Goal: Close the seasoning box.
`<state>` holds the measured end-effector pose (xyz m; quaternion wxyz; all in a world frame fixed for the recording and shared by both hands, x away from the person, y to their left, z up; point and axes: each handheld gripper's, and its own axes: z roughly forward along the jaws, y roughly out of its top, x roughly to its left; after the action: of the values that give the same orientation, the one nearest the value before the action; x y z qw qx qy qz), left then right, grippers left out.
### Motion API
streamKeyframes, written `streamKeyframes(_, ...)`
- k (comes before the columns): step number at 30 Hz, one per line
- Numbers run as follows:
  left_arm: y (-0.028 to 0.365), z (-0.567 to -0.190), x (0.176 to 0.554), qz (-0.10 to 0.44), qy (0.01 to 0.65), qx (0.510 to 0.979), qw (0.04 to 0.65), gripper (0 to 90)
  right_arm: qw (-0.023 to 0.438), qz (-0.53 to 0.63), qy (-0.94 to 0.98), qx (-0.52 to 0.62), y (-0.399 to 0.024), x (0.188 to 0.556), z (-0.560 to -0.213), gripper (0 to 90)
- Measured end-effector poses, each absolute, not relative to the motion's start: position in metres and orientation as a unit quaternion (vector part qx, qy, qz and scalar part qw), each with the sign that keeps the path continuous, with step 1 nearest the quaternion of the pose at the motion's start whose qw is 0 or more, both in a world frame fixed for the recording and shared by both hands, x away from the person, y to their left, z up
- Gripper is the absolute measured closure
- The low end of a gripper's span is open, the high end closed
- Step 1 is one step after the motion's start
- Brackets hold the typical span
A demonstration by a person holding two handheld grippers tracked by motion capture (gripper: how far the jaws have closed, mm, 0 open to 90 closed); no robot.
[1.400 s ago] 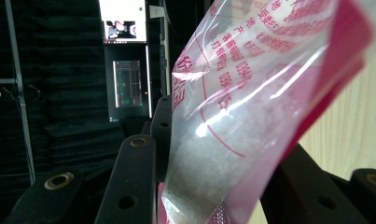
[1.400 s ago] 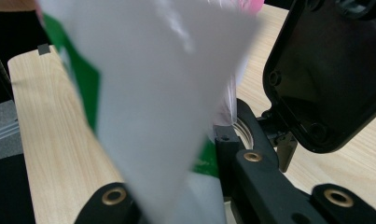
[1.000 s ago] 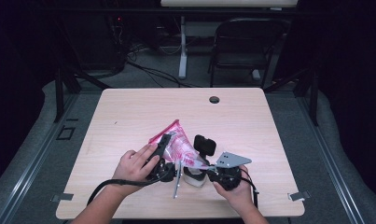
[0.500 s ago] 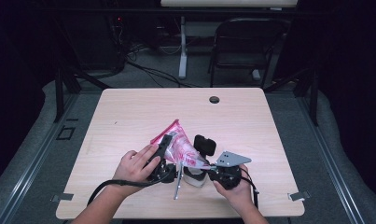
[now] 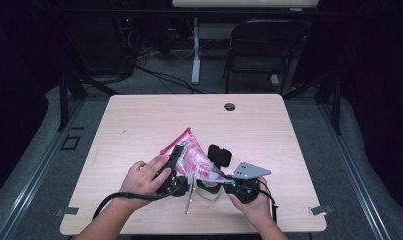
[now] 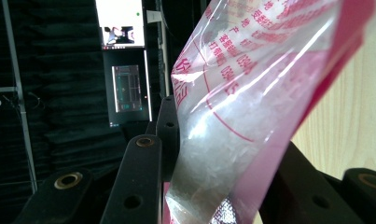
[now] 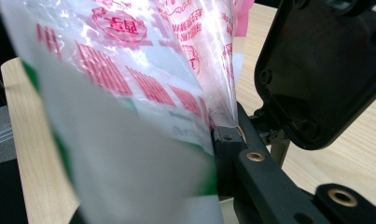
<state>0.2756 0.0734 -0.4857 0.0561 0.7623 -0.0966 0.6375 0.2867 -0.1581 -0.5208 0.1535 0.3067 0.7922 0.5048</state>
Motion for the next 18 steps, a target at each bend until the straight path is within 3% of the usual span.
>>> streamKeyframes(18,0.0772,-0.4878,0.2787,0.627,-0.097,0.771,0.046,72.1,0.158,0.519,0.781,0.309,-0.1609,0.2861,-0.518,76.2)
